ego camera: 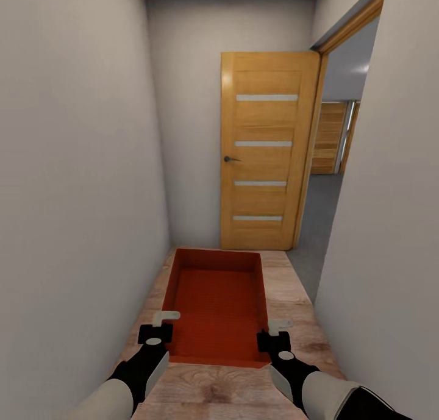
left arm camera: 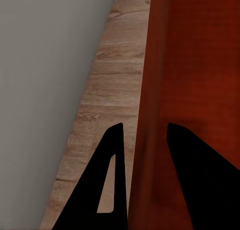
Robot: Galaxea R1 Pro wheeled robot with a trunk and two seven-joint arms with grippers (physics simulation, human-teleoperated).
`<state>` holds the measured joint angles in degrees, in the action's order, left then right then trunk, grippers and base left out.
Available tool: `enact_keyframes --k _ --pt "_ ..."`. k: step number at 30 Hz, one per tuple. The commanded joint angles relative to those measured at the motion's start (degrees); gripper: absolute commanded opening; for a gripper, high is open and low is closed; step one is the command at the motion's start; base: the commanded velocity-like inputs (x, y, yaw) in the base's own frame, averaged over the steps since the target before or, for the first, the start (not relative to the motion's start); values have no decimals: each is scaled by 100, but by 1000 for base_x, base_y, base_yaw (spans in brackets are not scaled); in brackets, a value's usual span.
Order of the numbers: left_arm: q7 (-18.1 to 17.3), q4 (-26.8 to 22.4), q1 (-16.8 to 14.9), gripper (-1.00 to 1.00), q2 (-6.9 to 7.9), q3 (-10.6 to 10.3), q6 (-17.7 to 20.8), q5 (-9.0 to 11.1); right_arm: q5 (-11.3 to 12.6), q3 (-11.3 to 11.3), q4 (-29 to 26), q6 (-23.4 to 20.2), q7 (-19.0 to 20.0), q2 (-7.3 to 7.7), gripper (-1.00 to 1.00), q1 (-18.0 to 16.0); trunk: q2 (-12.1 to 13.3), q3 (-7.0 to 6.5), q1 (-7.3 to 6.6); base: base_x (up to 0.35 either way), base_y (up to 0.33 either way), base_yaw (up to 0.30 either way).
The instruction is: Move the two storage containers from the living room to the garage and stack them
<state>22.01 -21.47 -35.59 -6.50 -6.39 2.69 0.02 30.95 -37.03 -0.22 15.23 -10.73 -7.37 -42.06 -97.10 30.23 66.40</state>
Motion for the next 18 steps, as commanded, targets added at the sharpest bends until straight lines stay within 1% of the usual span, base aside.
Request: enact_keyframes --k 1,18 --pt "49 -16 -9 -100 -53 86 30 469 131 -8 13 41 -228 -2 -100 -2 -3 5 3 321 0 0" --pt "49 -16 -10 -100 -50 86 30 472 131 -8 13 41 -228 -2 -100 -2 -3 5 3 321 0 0"
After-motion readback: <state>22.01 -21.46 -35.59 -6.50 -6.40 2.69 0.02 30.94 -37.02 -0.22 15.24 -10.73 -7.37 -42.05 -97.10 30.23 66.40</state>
